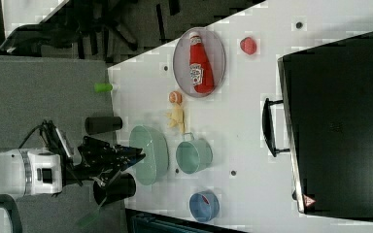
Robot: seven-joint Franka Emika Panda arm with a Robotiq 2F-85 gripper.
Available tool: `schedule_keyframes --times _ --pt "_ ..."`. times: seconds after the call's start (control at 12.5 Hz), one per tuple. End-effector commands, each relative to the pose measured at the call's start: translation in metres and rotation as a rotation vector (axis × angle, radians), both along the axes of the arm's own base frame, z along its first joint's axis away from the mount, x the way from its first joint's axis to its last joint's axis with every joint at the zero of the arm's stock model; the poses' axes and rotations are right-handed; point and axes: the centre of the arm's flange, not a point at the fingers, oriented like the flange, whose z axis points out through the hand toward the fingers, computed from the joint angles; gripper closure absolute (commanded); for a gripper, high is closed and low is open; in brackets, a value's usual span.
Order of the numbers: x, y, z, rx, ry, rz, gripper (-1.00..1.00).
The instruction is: Flap open oven.
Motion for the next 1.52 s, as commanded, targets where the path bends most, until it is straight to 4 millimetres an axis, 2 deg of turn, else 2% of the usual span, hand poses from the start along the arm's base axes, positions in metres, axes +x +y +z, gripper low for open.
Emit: schedule_keyframes --times 0.08,0.64,0.88,1.12,1.52 --pt "-0.009 -0.032 -0.003 0.027 0.002 0.022 0.65" --pt "-0.009 -0.147 -0.067 0.046 -0.041 0.587 0.65" --pt "-0.008 -0.183 -0.102 0.014 -0.057 0.788 0.65" --pt "-0.004 -0.208 -0.143 -0.019 -0.047 0.783 0.65" --pt "0.003 -0.221 -0.206 -0.069 -0.024 0.767 0.65"
